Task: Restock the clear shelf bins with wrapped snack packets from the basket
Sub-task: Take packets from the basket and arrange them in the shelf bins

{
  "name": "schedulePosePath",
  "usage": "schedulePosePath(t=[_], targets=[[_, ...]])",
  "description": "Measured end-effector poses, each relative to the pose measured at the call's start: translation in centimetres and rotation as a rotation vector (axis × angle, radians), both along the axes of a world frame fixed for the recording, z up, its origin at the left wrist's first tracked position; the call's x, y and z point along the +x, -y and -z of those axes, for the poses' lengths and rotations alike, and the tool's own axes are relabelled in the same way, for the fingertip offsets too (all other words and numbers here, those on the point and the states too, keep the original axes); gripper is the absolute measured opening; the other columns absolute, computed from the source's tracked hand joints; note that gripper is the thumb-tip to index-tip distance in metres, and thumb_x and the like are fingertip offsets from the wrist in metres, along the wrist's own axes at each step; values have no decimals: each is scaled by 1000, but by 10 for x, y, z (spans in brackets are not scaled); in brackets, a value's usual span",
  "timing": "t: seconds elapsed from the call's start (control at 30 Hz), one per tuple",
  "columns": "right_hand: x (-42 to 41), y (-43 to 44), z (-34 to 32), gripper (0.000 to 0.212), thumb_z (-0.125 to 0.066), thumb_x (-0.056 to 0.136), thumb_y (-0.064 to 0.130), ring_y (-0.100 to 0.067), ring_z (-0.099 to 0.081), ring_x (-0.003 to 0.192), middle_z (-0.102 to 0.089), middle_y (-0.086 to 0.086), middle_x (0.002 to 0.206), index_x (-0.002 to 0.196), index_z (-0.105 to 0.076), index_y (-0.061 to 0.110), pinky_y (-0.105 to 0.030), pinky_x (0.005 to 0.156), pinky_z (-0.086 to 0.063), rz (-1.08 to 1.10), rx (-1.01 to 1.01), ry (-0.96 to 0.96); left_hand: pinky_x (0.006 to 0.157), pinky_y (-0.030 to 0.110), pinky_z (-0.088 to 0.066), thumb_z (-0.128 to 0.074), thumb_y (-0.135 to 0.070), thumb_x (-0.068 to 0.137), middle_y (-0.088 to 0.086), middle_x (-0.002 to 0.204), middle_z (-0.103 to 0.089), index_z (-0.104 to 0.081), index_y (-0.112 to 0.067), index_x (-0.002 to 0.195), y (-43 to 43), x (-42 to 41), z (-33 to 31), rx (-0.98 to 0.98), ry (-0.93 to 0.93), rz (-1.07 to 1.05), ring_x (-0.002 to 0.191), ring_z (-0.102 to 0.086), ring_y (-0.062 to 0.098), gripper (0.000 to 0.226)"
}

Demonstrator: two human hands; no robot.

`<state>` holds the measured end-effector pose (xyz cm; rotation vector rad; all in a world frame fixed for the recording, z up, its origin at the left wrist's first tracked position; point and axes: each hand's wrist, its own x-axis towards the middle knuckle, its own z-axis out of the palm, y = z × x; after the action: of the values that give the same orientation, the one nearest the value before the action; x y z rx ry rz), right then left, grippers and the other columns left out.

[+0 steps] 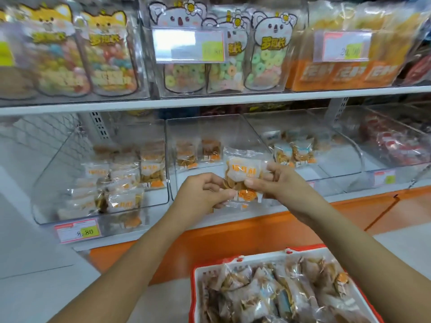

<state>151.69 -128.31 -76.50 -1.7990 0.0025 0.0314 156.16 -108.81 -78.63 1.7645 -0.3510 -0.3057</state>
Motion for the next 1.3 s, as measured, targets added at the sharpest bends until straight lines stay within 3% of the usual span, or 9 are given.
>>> schedulePosePath(t=[0.13, 0.27, 0.4, 0.53, 0.6, 0.67, 0.87, 1.1, 1.3], targets=[[41, -16, -16, 12, -76, 79, 16, -1, -67, 69, -73, 5, 72, 71, -71, 21, -11, 62, -47, 74, -78, 40, 70, 17, -51, -73, -26, 83, -7, 88, -66, -66, -20, 98, -23, 16, 0, 213, 271, -218, 83, -63, 8, 18], [110, -19, -13, 39, -81, 75, 28, -35, -64, 89, -69, -20, 89, 83, -64, -7, -38, 80, -52, 250, -244, -60, 99, 19, -32, -57, -23, 94, -3, 122, -62, -64, -18, 117, -37, 24, 9, 612, 628, -328, 120, -51, 13, 25], [168, -33, 0, 26, -67, 88, 30, -21, -62, 86, -59, -13, 102, 93, -63, 5, -24, 67, -47, 259, -482, -246, 111, 24, -18, -55, -18, 94, 0, 143, -46, -55, -13, 132, -52, 35, 13, 544, 629, -416, 139, -31, 16, 38], [216, -35, 34, 27, -67, 86, 5, -10, -48, 65, -51, -6, 98, 73, -48, 19, -7, 40, -41, 198, -539, -310, 110, 32, -32, -51, -22, 97, 7, 145, -45, -38, -12, 145, -70, 51, 13, 536, 461, -410, 132, -43, 22, 51], [228, -38, 47, 11, -68, 87, 14, -19, -58, 86, -56, -11, 109, 90, -58, 15, -8, 62, -48, 184, -649, -331, 108, 33, -38, -50, -21, 97, 10, 137, -54, -42, -11, 143, -70, 53, 14, 528, 465, -364, 124, -51, 23, 48], [236, -40, 55, 28, -67, 87, 33, -22, -59, 102, -61, -14, 122, 99, -62, 8, -22, 88, -47, 230, -749, -316, 107, 34, -38, -50, -20, 97, 8, 136, -55, -43, -11, 142, -71, 55, 14, 512, 463, -356, 123, -52, 21, 47], [249, -38, 77, 51, -74, 78, 32, -28, -66, 97, -67, -16, 110, 111, -59, -3, -26, 70, -45, 320, -759, -285, 115, 23, -22, -43, -21, 100, 4, 151, -36, -35, -11, 146, -69, 55, 17, 555, 505, -353, 137, -38, 15, 48], [216, -43, 50, 33, -47, 95, 9, -33, -53, 121, -56, -20, 128, 125, -51, -4, -32, 95, -42, 316, -827, -190, 109, 13, -15, -45, -20, 98, -5, 153, -31, -38, -15, 145, -61, 39, 13, 446, 650, -404, 139, -29, 8, 48], [114, -35, 6, 31, -47, 99, 17, -20, -61, 60, -64, -9, 70, 72, -60, 8, -29, 58, -51, 263, -439, -44, 77, 10, -39, -42, -23, 95, -8, 94, -54, -61, -14, 95, -45, -9, 27, 196, 828, -196, 88, -51, 0, 21]])
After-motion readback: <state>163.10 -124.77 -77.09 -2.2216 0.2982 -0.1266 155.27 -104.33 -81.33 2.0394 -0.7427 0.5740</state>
